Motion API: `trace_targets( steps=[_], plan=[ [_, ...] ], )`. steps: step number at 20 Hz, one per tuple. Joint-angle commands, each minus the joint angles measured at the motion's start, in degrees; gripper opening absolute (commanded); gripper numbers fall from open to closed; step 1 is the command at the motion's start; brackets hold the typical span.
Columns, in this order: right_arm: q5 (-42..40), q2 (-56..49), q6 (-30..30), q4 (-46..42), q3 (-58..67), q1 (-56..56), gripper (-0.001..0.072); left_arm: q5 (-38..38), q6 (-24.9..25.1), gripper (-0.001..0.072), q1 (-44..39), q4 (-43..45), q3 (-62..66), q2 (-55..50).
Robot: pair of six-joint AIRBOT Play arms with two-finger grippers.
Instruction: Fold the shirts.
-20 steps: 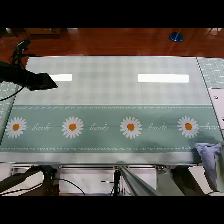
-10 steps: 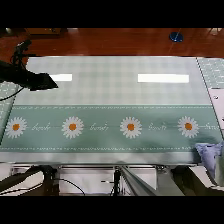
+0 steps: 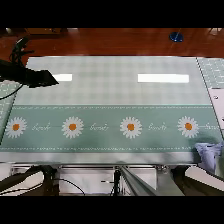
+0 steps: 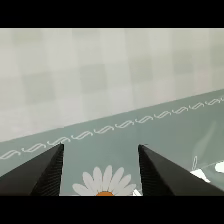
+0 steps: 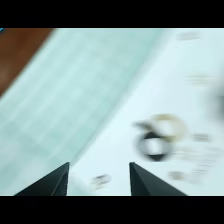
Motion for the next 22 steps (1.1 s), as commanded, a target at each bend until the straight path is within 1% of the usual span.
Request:
trace_targets(
  steps=[1,2,4,5,6,7,9,10,11,13,15,16,19,22],
  plan=[
    [13.4,-9.4,-7.3,4.2,7.8,22.6,0.0423,5.0,0.0,0.0572,-1.4,0.0,0.1,0.0],
    [17.7,-10.7,-8.6,2.2,7.8,27.8,0.0423,5.5,0.0,0.0572,-2.9,0.0,0.4,-0.1],
    [27.3,-13.2,-10.0,-7.0,7.8,37.6,0.0424,5.6,0.0,0.0572,-7.4,0.6,1.9,-1.1],
    [31.6,-14.5,-10.0,-14.1,7.8,42.0,0.0424,5.6,-0.2,0.0571,-10.4,2.9,3.2,-2.2],
    [34.5,-15.2,-10.3,-19.8,7.2,45.4,0.0424,5.5,-1.7,0.0572,-13.2,6.8,4.7,-3.6],
    [35.2,-15.3,-9.8,-22.3,5.7,48.0,0.0424,5.0,-4.2,0.0571,-16.1,12.0,6.7,-5.4],
    [35.3,-14.5,-9.6,-19.3,2.3,49.9,0.0426,0.4,-8.0,0.0571,-20.9,21.5,11.8,-9.8],
    [34.7,-13.8,-9.3,-18.3,0.6,50.3,0.0427,-2.5,-8.9,0.0572,-22.4,24.4,14.3,-12.0],
    [32.5,-12.9,-8.8,-17.1,-1.1,50.3,0.0426,-4.6,-9.1,0.0572,-23.3,25.0,16.2,-13.9],
    [27.4,-11.7,-8.0,-13.1,-1.8,50.3,0.0427,-5.9,-9.4,0.0571,-23.8,23.6,17.4,-16.0],
    [22.7,-11.2,-8.0,-7.1,-1.8,50.3,0.0427,-6.1,-11.9,0.057,-23.9,21.7,17.4,-17.4],
    [21.9,-11.2,-8.0,-6.1,-1.8,50.3,0.0427,-6.5,-12.5,0.057,-23.9,21.3,17.4,-18.1],
    [20.6,-11.2,-8.6,-7.4,-1.8,50.3,0.0424,-8.7,-12.7,0.0571,-23.9,21.4,17.4,-18.8],
    [20.3,-11.2,-8.9,-7.9,-1.8,50.3,0.0424,-8.7,-12.7,0.057,-23.9,21.4,17.4,-18.8]
  ],
)
